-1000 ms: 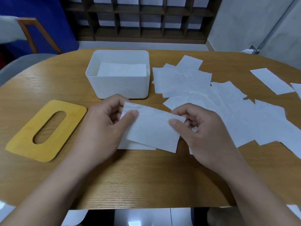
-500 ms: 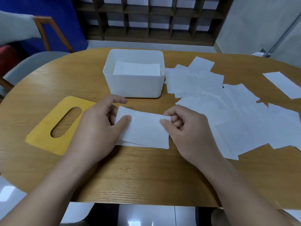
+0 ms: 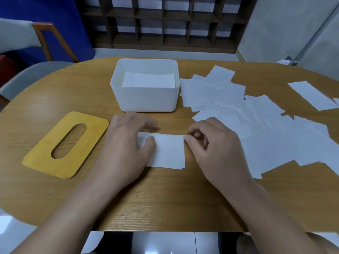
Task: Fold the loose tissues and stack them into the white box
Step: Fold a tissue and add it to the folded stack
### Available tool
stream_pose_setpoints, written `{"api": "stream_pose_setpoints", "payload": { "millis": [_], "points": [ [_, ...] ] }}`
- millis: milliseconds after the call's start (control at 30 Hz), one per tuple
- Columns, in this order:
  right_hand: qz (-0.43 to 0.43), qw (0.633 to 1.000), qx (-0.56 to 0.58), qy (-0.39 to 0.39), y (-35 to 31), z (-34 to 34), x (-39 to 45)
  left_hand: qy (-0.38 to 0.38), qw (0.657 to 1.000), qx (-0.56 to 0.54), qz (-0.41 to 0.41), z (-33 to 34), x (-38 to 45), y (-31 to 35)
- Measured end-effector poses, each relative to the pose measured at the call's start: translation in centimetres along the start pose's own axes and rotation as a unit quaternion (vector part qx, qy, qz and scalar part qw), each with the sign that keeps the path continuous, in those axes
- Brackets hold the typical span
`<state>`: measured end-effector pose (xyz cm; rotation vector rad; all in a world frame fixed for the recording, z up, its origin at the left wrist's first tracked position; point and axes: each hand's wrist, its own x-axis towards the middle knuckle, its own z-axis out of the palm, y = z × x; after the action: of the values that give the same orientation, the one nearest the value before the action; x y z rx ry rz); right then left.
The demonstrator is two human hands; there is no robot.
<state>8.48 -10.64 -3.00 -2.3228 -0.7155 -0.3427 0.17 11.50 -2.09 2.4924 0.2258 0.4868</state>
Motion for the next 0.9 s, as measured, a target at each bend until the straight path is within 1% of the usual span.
{"api": "stream_pose_setpoints", "payload": {
  "millis": [133, 233, 367, 467, 567, 633, 733, 800, 900],
  "points": [
    [0.043, 0.996, -0.067, 0.033, 2.2, -1.8, 0.3, -0.015, 0.999, -0.027, 0.022, 1.3, 0.4, 1.8],
    [0.081, 0.991, -0.107, 0.017, 3.7, -2.9, 0.3, -0.026, 0.998, -0.044, 0.036, 2.4, 0.6, 3.0],
    [0.071, 0.99, -0.124, -0.005, 3.8, -3.0, -0.2, -0.037, 0.996, -0.062, 0.06, 3.9, 0.6, 4.4],
    [0.066, 0.988, -0.137, -0.004, 3.6, -2.9, 0.0, -0.038, 0.995, -0.067, 0.067, 4.7, 0.7, 5.0],
    [0.065, 0.991, -0.118, 0.008, 3.8, -2.8, 0.0, -0.039, 0.995, -0.071, 0.067, 5.2, 0.8, 5.5],
    [0.067, 0.994, -0.087, 0.025, 4.0, -2.9, -0.2, -0.036, 0.993, -0.1, 0.052, 5.3, 0.9, 5.9],
    [0.035, 0.997, -0.032, 0.054, 3.7, -3.2, -0.5, -0.046, 0.975, -0.214, -0.021, 5.2, 1.2, 6.5],
    [-0.003, 0.999, 0.006, 0.052, 3.1, -3.3, -0.9, -0.061, 0.955, -0.283, -0.062, 4.9, 1.5, 6.9],
    [-0.06, 0.997, 0.026, 0.031, 2.1, -2.9, -1.5, -0.074, 0.931, -0.341, -0.112, 4.4, 1.9, 7.2]
  ]
}}
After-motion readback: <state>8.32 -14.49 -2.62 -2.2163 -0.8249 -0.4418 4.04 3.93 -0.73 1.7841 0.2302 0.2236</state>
